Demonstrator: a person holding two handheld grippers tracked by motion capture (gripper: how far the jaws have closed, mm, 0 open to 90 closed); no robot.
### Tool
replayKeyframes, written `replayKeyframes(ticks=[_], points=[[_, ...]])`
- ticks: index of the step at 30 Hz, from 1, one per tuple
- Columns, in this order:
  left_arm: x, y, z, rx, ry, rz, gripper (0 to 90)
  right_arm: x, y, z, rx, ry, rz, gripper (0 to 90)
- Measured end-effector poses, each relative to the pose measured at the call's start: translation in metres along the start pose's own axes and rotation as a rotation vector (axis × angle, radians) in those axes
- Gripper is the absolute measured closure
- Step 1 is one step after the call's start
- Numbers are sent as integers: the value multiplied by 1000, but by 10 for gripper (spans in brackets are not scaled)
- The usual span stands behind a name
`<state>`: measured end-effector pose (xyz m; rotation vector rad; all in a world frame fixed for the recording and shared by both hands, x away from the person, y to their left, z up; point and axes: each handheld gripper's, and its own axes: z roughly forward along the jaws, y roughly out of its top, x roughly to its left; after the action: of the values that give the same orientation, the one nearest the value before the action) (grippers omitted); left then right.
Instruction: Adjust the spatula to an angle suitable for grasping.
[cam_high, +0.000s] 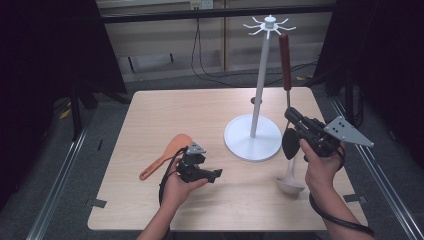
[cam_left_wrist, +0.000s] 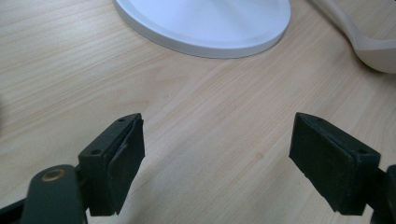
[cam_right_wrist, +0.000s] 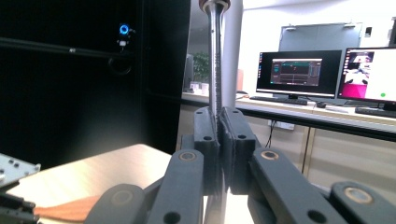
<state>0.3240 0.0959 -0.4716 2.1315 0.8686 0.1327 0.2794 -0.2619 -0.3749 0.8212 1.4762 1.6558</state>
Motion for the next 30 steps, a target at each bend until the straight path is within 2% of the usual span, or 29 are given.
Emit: replayKeyframes(ticks=[8, 13, 14, 18, 22, 30], points=[[1, 0, 1, 0, 2, 6, 180, -6, 5, 2, -14, -34, -9, 858], [2, -1, 1, 12, 4, 9, 180, -10, 8, 4, -10, -53, -12, 857], [1, -1, 3, 2, 2, -4, 180, -10, 8, 5, -8, -51, -11, 857], [1, 0, 2, 13, 1, 10, 180, -12, 6, 7, 11, -65, -19, 857], [1, 0, 2, 8, 2, 4, 180, -14, 4, 8, 12, -68, -1, 857], [1, 0, 2, 15, 4, 12, 180, -14, 3, 11, 37, -65, -20, 857]])
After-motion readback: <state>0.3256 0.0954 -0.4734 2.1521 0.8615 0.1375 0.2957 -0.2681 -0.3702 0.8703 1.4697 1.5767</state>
